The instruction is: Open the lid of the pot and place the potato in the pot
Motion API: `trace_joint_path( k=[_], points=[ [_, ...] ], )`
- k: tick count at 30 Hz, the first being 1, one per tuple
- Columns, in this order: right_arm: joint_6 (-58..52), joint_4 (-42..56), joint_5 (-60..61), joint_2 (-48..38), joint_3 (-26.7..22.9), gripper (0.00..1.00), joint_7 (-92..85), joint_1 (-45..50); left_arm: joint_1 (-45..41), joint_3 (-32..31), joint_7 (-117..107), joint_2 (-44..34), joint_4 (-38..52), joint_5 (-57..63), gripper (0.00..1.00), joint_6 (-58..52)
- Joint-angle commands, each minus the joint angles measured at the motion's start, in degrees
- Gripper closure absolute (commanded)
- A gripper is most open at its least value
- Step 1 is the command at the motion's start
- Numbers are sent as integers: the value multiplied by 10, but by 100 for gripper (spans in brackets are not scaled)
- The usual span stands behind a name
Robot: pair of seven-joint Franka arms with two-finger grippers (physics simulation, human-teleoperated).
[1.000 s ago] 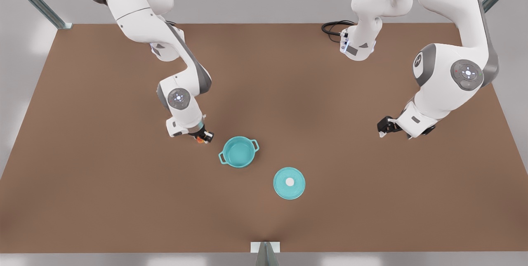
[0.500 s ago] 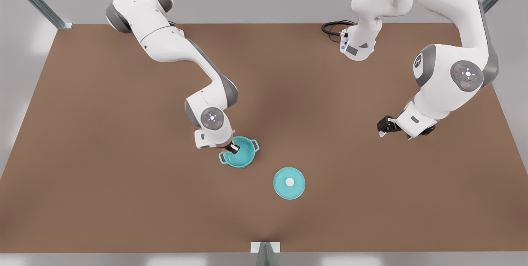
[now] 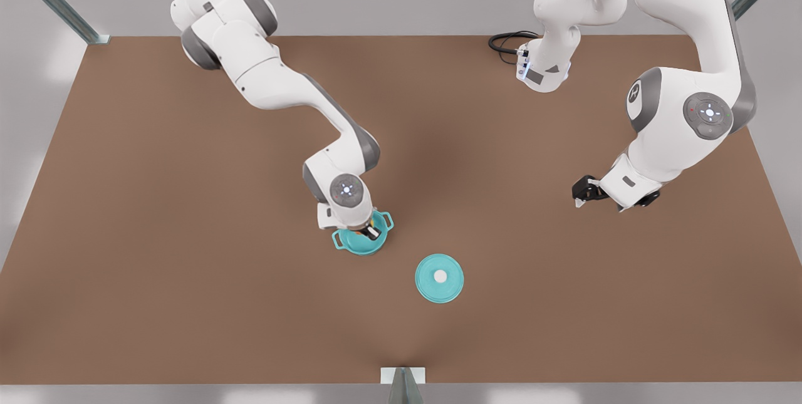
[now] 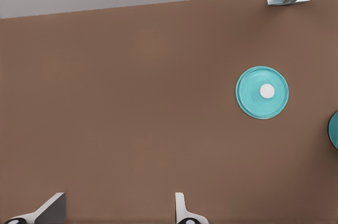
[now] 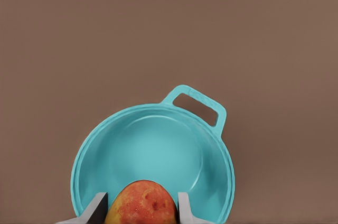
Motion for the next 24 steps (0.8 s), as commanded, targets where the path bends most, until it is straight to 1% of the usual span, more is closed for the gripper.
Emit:
trace_joint_path(
  k=[1, 5, 6, 7, 10, 11, 12, 13, 14, 15, 17, 18, 19, 20, 22, 24],
  points=[
    [5, 1, -8, 10, 0, 43, 71, 1, -1, 0, 5, -1, 0, 0, 0, 0],
    [13, -4, -10, 16, 0, 43, 71, 1, 0, 1, 5, -2, 0, 0, 0, -1],
    [13, -3, -10, 16, 0, 30, 70, 0, 0, 1, 5, -1, 0, 0, 0, -1],
    [13, -3, -15, 16, 0, 0, 69, 0, 0, 1, 5, -1, 0, 0, 0, -1],
    [12, -2, -17, 12, -1, 0, 66, -2, 0, 0, 5, 0, 0, 0, 0, 0],
    [4, -2, -18, -8, -2, 0, 60, -10, 0, 0, 5, 0, 0, 0, 0, -1],
    [-12, -30, -13, -45, -1, 0, 6, -28, -1, 0, 5, 0, 0, 0, 0, 0],
    [-26, -67, -13, -91, 2, 0, -43, -68, 0, 0, 5, 0, 0, 0, 0, -1],
    [-38, -138, -1, -162, 3, 0, -149, -118, 0, 0, 5, 0, 0, 0, 0, 0],
    [-73, -178, 9, -213, 3, 0, -257, -169, 0, 0, 5, 0, 0, 0, 0, -1],
    [-196, -190, 17, -283, 3, 0, -530, -280, 0, 1, 5, 0, 0, 0, 0, 0],
    [-208, -197, 17, -302, 3, 0, -594, -321, 0, 0, 5, -1, 0, 0, 0, 0],
    [-202, -249, 19, -344, 3, 0, -594, -336, 0, 1, 5, -1, 0, 0, 0, -1],
    [-204, -259, 18, -361, 3, 0, -594, -348, 0, 1, 5, -1, 0, 0, 0, -1],
    [-213, -279, 19, -374, 3, 0, -595, -351, 0, 1, 5, -1, 0, 0, 0, -1],
    [-213, -290, 19, -377, 3, 0, -647, -351, 0, 1, 5, -1, 0, -2, 0, -1]
  ],
)
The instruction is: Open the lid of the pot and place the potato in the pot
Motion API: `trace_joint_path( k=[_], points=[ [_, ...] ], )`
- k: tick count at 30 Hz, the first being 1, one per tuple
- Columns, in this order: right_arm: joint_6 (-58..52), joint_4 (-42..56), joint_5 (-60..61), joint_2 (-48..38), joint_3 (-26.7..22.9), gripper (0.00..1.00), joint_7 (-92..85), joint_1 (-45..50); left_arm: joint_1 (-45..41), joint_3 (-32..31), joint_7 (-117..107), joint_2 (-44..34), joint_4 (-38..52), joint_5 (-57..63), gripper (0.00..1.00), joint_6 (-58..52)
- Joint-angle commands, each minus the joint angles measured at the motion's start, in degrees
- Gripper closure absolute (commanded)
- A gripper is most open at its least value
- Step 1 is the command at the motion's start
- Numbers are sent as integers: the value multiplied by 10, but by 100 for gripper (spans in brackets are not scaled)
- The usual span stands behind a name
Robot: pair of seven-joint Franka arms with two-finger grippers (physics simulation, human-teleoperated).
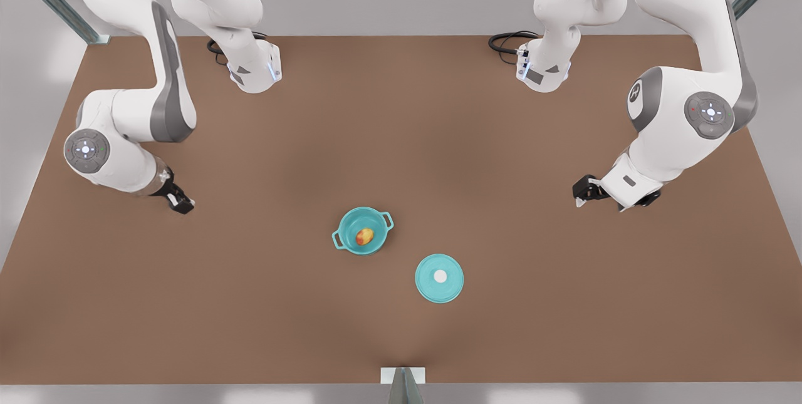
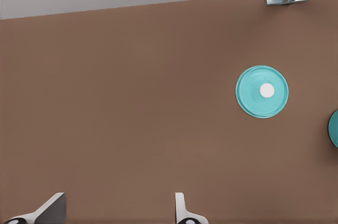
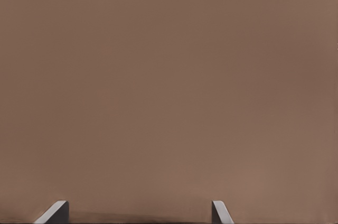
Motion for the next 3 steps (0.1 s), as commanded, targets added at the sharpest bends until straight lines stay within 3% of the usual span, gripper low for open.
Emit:
trace_joint_path(
  k=[1, 3],
  points=[
    [-46, -9, 3, -2, 0, 0, -432, 2, 0, 0, 1, 0, 0, -7, 0, 0],
    [-48, -10, 3, 1, 0, 0, -437, 2, 0, 0, 0, -1, 0, -7, 0, 0]
  ],
)
